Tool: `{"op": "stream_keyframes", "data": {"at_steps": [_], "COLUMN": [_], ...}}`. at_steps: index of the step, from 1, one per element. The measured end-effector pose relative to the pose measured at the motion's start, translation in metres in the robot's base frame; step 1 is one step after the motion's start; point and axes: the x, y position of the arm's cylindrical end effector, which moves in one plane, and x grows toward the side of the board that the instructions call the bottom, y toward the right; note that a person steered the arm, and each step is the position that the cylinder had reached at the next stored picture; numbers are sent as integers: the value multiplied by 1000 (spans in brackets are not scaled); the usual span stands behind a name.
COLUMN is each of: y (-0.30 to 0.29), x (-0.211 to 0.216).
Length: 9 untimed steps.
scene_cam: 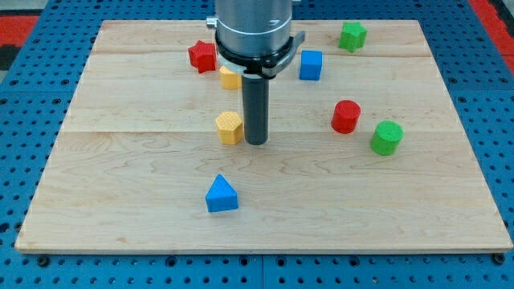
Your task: Move the blue triangle diagonally left of the yellow hexagon
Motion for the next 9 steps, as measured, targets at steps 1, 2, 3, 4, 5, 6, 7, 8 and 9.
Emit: {"op": "stream_keyframes", "data": {"at_steps": [1, 2, 3, 4, 5, 6, 7, 8, 9], "y": [3, 13, -4, -41, -47, -21, 31, 27, -57], "x": [28, 39, 39, 50, 86, 96, 103, 128, 126]}}
